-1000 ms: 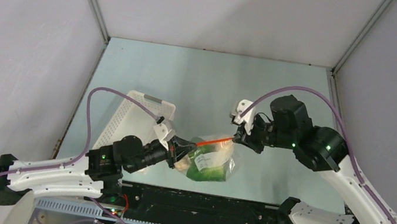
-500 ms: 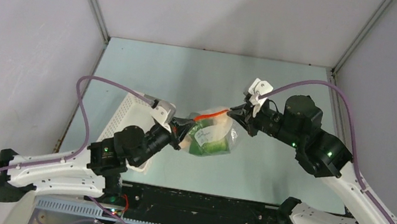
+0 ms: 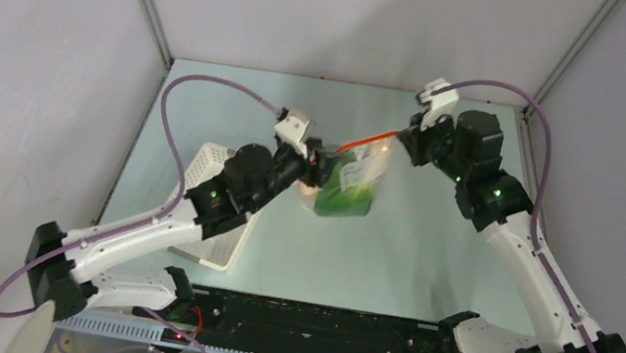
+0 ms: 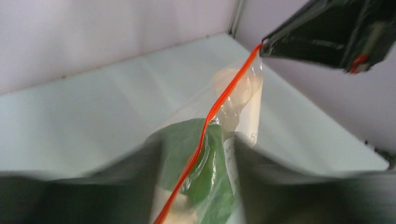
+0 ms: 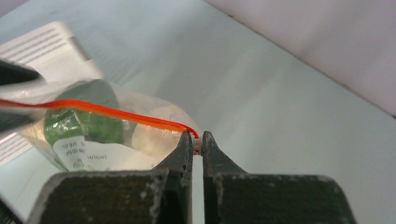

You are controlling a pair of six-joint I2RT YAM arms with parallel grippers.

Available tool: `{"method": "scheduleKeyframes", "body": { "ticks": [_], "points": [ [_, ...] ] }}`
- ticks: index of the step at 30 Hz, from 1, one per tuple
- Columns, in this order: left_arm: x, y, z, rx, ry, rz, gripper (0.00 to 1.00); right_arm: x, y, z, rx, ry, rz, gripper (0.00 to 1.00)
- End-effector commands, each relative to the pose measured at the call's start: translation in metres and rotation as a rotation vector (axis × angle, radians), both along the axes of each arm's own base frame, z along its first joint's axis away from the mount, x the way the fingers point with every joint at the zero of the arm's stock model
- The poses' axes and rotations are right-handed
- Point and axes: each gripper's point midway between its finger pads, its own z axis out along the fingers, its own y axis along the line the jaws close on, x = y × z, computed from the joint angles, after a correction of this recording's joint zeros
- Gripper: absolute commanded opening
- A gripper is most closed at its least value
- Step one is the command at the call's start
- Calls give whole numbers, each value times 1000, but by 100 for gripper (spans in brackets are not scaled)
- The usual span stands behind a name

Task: Place the food in the zip-top bag and seal the zipper
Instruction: Place the zipper food storage bag at the center of the board.

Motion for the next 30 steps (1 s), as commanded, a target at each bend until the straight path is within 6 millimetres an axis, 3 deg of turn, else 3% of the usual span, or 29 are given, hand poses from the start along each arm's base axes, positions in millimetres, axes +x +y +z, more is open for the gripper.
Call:
{"method": "scheduleKeyframes", "body": {
  "ticks": [1,2,6,8,9,11,12,13,14,15,16,17,18,19,20,21,22,23,24,25,26,27,30],
  "points": [
    [19,-22,88,-137,-136,-55,90,57,-64,70,138,-181,-223,0],
    [24,-28,100,-143,-137,-56,97,65,-85,85,151,-215,-273,0],
    [36,-23,102,-138,-76,21,100,86,-143,112,110,-287,-405,0],
    [38,-12,94,-119,-59,71,100,98,-169,109,54,-301,-463,0],
    [39,-7,89,-112,-52,95,100,100,-173,107,34,-302,-462,0],
    [35,1,75,-103,-32,107,100,107,-190,81,-50,-273,-480,0],
    [29,5,66,-103,-15,101,100,108,-193,73,-102,-275,-471,0],
    [23,11,66,-119,-14,98,100,109,-191,46,-136,-227,-457,0],
    [21,13,49,-115,20,101,100,108,-192,33,-182,-216,-448,0],
    [15,20,50,-137,20,104,100,107,-185,5,-213,-160,-433,0],
    [13,24,31,-138,58,116,100,107,-182,-12,-239,-128,-426,0],
    [7,30,34,-165,55,115,100,102,-174,-40,-274,-63,-413,0],
    [3,32,16,-175,97,114,100,102,-170,-56,-304,-33,-408,0],
    [-4,39,19,-210,100,109,100,99,-161,-75,-351,-8,-414,0],
    [-9,42,4,-228,143,115,100,98,-154,-87,-372,10,-417,0],
    [-16,50,8,-267,142,113,100,93,-138,-102,-382,42,-407,0],
    [-19,55,-10,-270,187,130,100,90,-126,-115,-382,76,-391,0],
    [-27,65,-18,-275,204,140,100,81,-102,-128,-370,113,-354,0],
    [-28,71,-24,-291,229,166,100,77,-91,-140,-382,138,-335,0],
    [-35,82,-34,-282,247,182,100,65,-64,-153,-396,154,-276,0],
    [-38,88,-38,-287,258,198,100,63,-57,-165,-434,167,-280,0],
    [-43,97,-48,-275,269,212,100,53,-30,-176,-461,171,-225,0],
    [-52,112,-60,-281,293,241,100,41,8,-183,-471,163,-205,0]
  ]
}}
